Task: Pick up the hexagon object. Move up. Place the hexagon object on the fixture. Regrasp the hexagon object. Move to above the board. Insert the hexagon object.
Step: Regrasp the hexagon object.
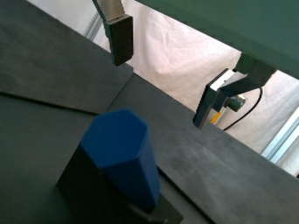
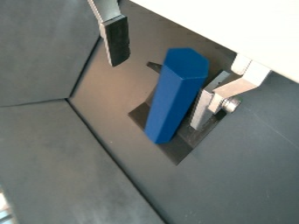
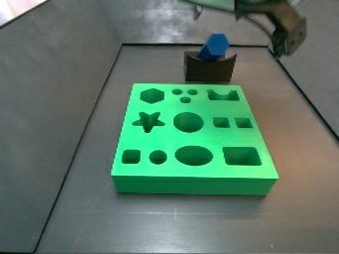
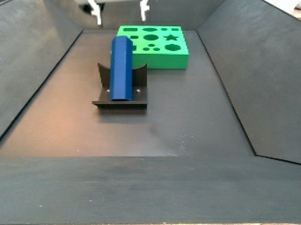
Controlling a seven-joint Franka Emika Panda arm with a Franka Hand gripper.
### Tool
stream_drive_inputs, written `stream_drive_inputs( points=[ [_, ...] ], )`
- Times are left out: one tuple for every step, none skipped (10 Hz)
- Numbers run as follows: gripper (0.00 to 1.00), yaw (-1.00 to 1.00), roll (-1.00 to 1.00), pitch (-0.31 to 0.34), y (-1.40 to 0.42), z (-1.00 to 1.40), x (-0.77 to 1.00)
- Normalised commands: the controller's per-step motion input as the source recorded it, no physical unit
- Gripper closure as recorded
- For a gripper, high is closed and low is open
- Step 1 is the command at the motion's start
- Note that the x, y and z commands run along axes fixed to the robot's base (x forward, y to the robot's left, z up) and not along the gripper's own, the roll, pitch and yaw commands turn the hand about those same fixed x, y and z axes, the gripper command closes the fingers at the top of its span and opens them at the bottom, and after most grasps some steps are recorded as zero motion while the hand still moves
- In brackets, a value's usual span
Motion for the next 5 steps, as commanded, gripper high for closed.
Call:
stream_drive_inputs(
  points=[
    [0.0, 0.11, 0.1, -0.061, -0.01, -1.0, 0.15],
    [0.0, 0.08, 0.1, -0.065, -0.01, -1.0, 0.15],
    [0.0, 0.06, 0.09, -0.063, -0.02, -0.96, 0.16],
    [0.0, 0.05, 0.09, -0.057, -0.02, -0.86, 0.14],
    [0.0, 0.02, 0.09, -0.038, -0.02, -0.6, 0.11]
  ],
)
